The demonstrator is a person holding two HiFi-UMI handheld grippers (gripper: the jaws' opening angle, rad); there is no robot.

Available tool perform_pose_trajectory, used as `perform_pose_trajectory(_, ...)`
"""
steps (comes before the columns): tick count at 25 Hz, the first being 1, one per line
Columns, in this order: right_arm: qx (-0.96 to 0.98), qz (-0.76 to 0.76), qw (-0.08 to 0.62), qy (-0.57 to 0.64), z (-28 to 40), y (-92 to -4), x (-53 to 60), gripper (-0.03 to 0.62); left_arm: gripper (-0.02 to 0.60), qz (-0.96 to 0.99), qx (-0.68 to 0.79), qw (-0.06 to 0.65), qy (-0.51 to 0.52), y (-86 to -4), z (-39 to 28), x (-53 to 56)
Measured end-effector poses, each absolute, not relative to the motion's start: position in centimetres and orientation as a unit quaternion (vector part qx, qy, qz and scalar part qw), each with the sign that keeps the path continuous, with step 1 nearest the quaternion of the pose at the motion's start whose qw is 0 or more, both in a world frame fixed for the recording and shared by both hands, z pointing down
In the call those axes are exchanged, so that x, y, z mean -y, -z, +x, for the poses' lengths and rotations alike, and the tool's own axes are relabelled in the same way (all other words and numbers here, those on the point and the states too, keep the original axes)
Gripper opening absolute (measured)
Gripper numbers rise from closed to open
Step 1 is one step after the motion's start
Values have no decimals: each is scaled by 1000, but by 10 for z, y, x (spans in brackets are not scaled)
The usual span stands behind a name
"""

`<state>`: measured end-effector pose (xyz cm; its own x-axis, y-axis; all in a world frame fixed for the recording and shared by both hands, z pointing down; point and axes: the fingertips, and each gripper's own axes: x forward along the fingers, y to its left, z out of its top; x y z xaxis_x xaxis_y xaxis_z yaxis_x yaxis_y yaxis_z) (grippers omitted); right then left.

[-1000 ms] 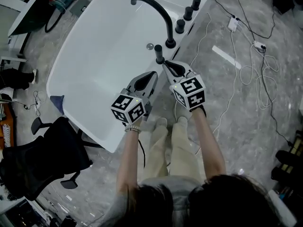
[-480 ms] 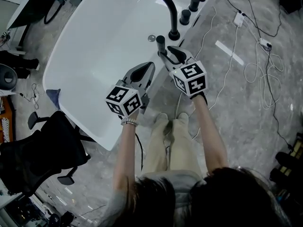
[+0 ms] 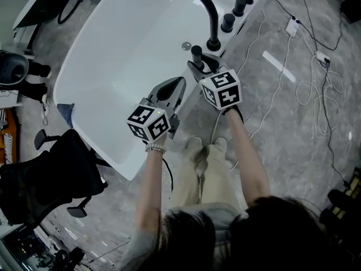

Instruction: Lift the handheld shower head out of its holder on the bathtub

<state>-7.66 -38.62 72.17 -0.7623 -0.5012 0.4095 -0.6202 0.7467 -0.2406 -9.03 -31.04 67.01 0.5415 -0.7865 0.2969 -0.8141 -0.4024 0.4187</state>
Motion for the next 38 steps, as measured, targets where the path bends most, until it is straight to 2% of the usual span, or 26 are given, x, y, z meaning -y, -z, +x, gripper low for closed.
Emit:
perform_pose_trajectory(14,912,318,189,-175,-76,-722,389,140,5,834,486,262,-22,-662,-95,314)
perform_pose_trajectory(20,911,328,180,-172,-72,-708,389,138,5,835,487,256,-19,-652,-97,315)
perform_pose_trajectory(38,917,338,155,-145,-61,-610,358,138,5,842,481,246,-1,-582,-94,296)
